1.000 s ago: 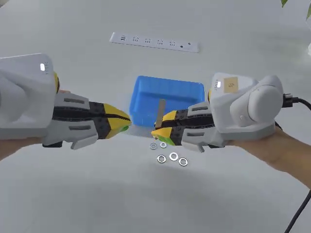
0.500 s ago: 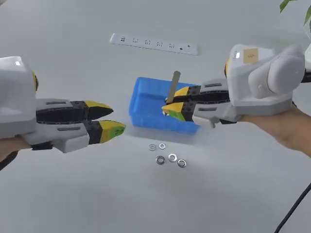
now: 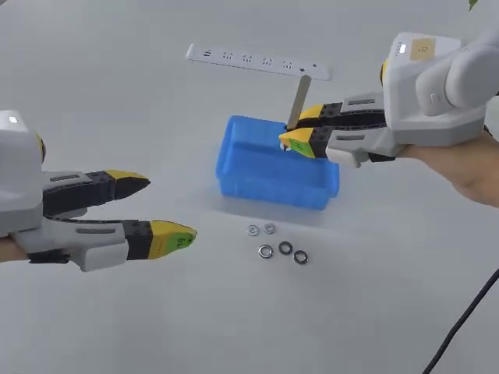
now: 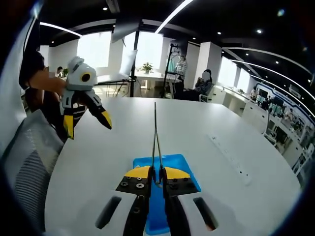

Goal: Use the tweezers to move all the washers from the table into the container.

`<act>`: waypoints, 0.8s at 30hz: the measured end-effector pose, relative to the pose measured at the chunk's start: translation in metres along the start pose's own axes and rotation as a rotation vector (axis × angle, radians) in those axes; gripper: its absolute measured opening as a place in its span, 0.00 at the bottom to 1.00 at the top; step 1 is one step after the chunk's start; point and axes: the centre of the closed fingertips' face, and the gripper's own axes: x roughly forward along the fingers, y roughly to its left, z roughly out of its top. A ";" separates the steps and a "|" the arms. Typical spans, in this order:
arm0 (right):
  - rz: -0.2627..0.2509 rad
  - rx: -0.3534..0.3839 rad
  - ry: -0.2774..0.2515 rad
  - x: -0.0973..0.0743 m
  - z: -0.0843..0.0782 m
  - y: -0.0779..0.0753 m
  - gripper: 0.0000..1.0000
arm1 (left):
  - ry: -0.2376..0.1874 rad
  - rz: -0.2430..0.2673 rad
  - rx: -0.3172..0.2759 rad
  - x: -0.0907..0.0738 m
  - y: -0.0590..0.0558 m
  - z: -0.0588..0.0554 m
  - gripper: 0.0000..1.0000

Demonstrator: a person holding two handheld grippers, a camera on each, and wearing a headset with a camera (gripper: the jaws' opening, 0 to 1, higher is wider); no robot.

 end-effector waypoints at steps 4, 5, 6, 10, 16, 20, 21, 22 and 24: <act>-0.006 0.018 0.015 0.007 -0.012 -0.009 0.09 | 0.013 0.004 -0.032 0.000 0.002 -0.007 0.70; -0.009 0.024 0.020 0.010 -0.016 -0.011 0.09 | 0.013 0.006 -0.046 0.000 0.003 -0.008 0.70; -0.007 0.030 0.024 0.011 -0.019 -0.012 0.09 | 0.012 0.005 -0.051 0.000 0.003 -0.009 0.70; 0.004 0.031 0.045 0.021 -0.031 -0.013 0.09 | 0.016 0.006 -0.071 0.001 0.004 -0.012 0.72; 0.011 0.032 0.069 0.036 -0.048 -0.014 0.10 | 0.026 -0.003 -0.078 0.000 0.001 -0.016 0.75; 0.019 0.030 0.070 0.043 -0.052 -0.012 0.10 | 0.035 -0.003 -0.080 -0.001 0.000 -0.019 0.77; 0.019 0.029 0.070 0.044 -0.053 -0.012 0.10 | 0.038 -0.003 -0.081 -0.002 0.000 -0.020 0.77; 0.021 0.031 0.071 0.045 -0.054 -0.011 0.10 | 0.043 0.000 -0.082 -0.003 0.000 -0.021 0.77; 0.023 0.034 0.073 0.047 -0.057 -0.010 0.10 | 0.050 0.001 -0.083 -0.004 -0.001 -0.023 0.77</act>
